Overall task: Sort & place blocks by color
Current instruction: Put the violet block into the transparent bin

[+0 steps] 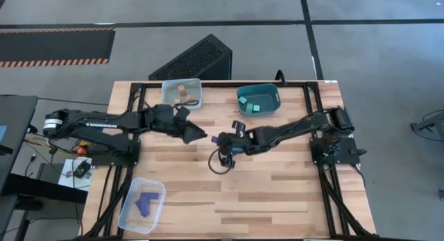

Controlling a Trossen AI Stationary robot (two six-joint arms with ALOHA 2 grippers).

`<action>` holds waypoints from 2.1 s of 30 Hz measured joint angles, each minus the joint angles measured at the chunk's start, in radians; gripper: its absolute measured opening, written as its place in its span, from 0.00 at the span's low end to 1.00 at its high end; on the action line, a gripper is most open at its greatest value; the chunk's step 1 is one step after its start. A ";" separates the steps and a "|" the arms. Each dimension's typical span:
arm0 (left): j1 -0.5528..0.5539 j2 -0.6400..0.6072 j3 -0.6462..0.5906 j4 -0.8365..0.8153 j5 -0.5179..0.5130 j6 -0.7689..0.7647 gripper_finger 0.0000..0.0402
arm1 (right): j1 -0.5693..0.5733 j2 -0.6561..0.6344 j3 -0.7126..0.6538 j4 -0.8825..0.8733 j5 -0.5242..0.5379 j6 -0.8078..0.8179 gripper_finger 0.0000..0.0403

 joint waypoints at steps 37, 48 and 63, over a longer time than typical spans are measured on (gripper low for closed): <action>0.102 0.123 0.001 0.021 0.007 -0.197 0.46 | -0.059 -0.033 0.046 0.109 0.081 -0.358 0.14; 0.104 0.119 0.001 0.008 0.013 -0.107 0.58 | -0.093 -0.028 0.063 0.100 0.033 -0.290 0.07; 0.134 -0.180 0.000 -0.281 -0.187 0.094 0.54 | -0.202 0.033 -0.152 0.497 -0.172 -0.058 0.34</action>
